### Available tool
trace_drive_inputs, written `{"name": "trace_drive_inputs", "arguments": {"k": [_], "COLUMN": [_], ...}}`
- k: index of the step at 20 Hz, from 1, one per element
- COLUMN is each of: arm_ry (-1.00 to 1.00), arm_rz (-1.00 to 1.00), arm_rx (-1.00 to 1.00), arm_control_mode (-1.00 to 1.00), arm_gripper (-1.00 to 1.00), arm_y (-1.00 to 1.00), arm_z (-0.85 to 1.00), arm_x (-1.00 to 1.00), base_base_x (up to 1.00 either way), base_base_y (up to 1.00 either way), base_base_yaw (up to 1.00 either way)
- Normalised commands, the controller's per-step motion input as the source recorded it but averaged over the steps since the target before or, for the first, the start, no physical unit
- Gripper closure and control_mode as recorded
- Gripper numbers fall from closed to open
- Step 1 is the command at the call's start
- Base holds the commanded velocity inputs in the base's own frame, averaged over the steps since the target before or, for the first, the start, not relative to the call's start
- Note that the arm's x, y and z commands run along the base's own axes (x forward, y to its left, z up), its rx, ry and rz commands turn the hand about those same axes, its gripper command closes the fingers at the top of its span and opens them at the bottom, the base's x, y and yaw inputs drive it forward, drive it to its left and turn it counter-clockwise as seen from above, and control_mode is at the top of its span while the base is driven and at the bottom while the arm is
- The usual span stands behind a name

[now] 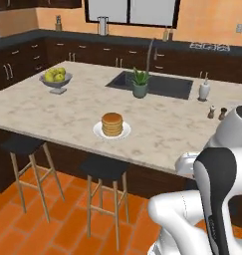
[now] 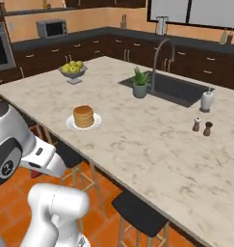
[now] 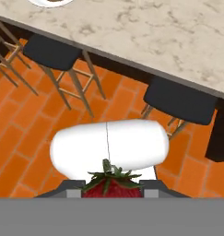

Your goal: Take the strawberry from the fridge and place it on top of the pancake, located on the dining counter.

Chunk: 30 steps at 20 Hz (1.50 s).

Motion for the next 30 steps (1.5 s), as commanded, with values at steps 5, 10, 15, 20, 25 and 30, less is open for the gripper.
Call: {"name": "trace_drive_inputs", "arguments": {"k": [5, 10, 15, 20, 25, 30], "arm_ry": [0.00, 0.00, 0.00, 0.00, 0.00, 0.00], "arm_rz": [0.00, 0.00, 0.00, 0.00, 0.00, 0.00], "arm_rx": [0.00, 0.00, 0.00, 0.00, 0.00, 0.00], "arm_control_mode": [1.00, 1.00, 1.00, 1.00, 1.00, 1.00], "arm_gripper": [1.00, 1.00, 1.00, 1.00, 1.00, 1.00], "arm_y": [0.00, 0.00, 0.00, 0.00, 0.00, 0.00], "arm_z": [0.00, 0.00, 0.00, 0.00, 0.00, 0.00], "arm_x": [0.00, 0.00, 0.00, 0.00, 0.00, 0.00], "base_base_x": [0.73, 0.62, 0.43, 0.71, 0.62, 0.40], "base_base_y": [0.76, 1.00, 1.00, 0.37, -0.24, 0.00], "base_base_yaw": [-0.67, -0.53, -0.46, -0.44, -0.07, 0.00]}}
